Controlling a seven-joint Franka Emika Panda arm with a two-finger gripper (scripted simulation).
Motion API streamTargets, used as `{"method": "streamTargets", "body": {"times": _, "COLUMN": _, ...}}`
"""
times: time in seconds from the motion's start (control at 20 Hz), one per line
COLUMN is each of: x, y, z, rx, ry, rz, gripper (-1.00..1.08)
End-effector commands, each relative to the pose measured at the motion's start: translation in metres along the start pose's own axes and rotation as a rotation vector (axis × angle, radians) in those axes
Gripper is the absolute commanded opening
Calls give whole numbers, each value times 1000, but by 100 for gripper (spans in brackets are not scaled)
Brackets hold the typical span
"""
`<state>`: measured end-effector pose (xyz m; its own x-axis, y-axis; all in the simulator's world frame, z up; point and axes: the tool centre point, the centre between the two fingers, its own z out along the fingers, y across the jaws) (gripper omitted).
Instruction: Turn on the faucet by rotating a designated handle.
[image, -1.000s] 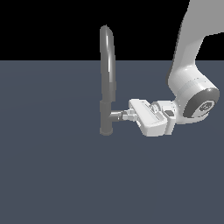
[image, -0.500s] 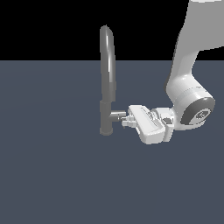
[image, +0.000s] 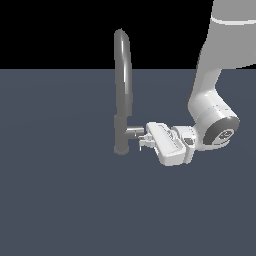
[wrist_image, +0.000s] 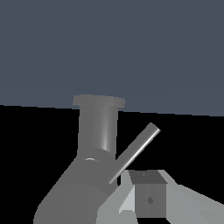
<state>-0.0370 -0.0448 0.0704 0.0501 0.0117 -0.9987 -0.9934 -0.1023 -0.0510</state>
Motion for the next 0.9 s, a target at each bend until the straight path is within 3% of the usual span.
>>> {"method": "streamTargets", "body": {"times": 0.0, "x": 0, "y": 0, "z": 0, "rx": 0, "ry": 0, "rz": 0, "gripper": -100}}
{"method": "streamTargets", "body": {"times": 0.75, "x": 48, "y": -15, "z": 2, "rx": 9, "ry": 6, "rz": 47, "gripper": -100}}
{"method": "streamTargets", "body": {"times": 0.8, "x": 10, "y": -38, "z": -18, "rx": -38, "ry": 77, "rz": -6, "gripper": -100}}
{"method": "streamTargets", "body": {"times": 0.85, "x": -7, "y": -38, "z": -3, "rx": -62, "ry": 113, "rz": -33, "gripper": -100}}
